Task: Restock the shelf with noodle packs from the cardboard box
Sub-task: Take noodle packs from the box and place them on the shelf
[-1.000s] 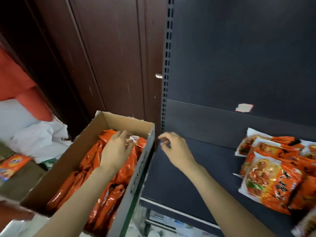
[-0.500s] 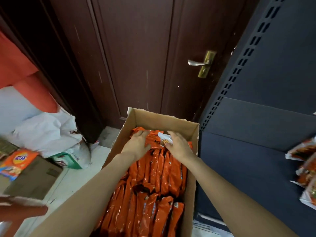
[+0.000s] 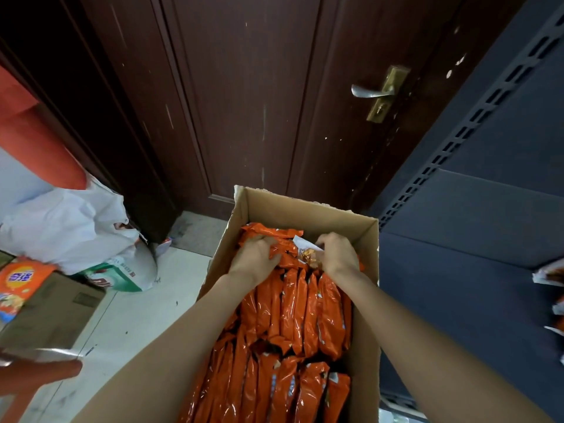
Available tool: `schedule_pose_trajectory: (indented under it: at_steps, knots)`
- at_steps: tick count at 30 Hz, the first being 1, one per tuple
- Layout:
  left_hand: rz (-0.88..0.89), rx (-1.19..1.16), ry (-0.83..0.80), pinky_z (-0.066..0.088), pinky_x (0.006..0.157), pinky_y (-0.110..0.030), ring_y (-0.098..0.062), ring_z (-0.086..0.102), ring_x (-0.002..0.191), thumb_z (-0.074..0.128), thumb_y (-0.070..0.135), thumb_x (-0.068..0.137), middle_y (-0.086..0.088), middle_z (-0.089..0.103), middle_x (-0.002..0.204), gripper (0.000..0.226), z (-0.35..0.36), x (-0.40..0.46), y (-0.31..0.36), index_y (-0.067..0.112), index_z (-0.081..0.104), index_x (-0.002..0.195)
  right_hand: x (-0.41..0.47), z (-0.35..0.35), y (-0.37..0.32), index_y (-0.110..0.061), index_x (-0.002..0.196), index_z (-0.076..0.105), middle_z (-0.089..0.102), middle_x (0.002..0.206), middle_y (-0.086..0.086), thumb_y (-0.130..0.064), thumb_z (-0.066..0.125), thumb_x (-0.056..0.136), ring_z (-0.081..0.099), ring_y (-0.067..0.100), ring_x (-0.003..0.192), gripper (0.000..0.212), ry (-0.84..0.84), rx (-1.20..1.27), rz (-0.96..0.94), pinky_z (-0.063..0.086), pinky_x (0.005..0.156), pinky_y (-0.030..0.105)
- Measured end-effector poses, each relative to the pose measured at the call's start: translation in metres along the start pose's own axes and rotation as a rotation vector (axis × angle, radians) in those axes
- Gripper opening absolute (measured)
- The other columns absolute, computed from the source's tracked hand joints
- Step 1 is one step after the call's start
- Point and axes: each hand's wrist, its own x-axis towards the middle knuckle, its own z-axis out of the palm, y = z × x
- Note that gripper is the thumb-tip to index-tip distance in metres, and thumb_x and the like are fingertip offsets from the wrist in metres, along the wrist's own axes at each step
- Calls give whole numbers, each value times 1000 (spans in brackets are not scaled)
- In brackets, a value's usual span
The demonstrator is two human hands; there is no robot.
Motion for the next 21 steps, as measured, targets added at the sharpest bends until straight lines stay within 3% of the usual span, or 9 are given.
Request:
schedule_pose_trajectory:
  at_steps: [4, 7, 12, 15, 18, 21]
  knots:
    - [82, -220, 40, 40, 105, -31, -18, 50, 123, 57, 22, 92, -4, 56, 130, 38, -5, 4, 9, 18, 54, 129, -4, -12, -6, -18, 93, 65, 65, 93, 1, -18, 61, 90, 63, 18, 87, 4, 83, 1, -29, 45, 65, 27]
    - [168, -266, 62, 32, 104, -21, -15, 47, 126, 62, 25, 89, -2, 53, 134, 46, -14, 3, 21, 18, 50, 133, -9, -29, -7, -16, 91, 64, 61, 96, 0, -21, 62, 89, 59, 19, 88, 6, 146, 55, -100, 38, 66, 27]
    - [224, -395, 115, 33, 100, -18, -12, 46, 125, 69, 30, 83, 2, 52, 133, 58, -39, -5, 41, 21, 46, 135, -21, -65, -3, -20, 93, 66, 61, 96, -3, -21, 66, 86, 59, 15, 85, 7, 194, 173, -181, 46, 70, 29]
    - [245, -428, 128, 39, 92, -18, -8, 53, 113, 70, 33, 82, 5, 61, 117, 46, -56, -10, 56, 23, 54, 124, -26, -88, -4, -19, 93, 66, 58, 89, -4, -23, 65, 87, 58, 16, 83, 7, 232, 221, -196, 47, 70, 32]
    - [267, -572, 155, 51, 85, -26, -10, 63, 96, 69, 27, 83, 4, 68, 97, 21, -74, -15, 76, 18, 60, 100, -32, -112, -4, -18, 87, 65, 61, 86, 0, -25, 65, 87, 57, 15, 79, 7, 259, 290, -241, 46, 68, 32]
    - [327, -578, 282, 50, 70, -16, -9, 64, 83, 69, 22, 84, -1, 69, 84, 13, -91, -24, 103, 13, 59, 85, -40, -133, 1, -18, 89, 65, 63, 86, 0, -26, 64, 87, 57, 15, 78, 8, 307, 393, -282, 39, 63, 25]
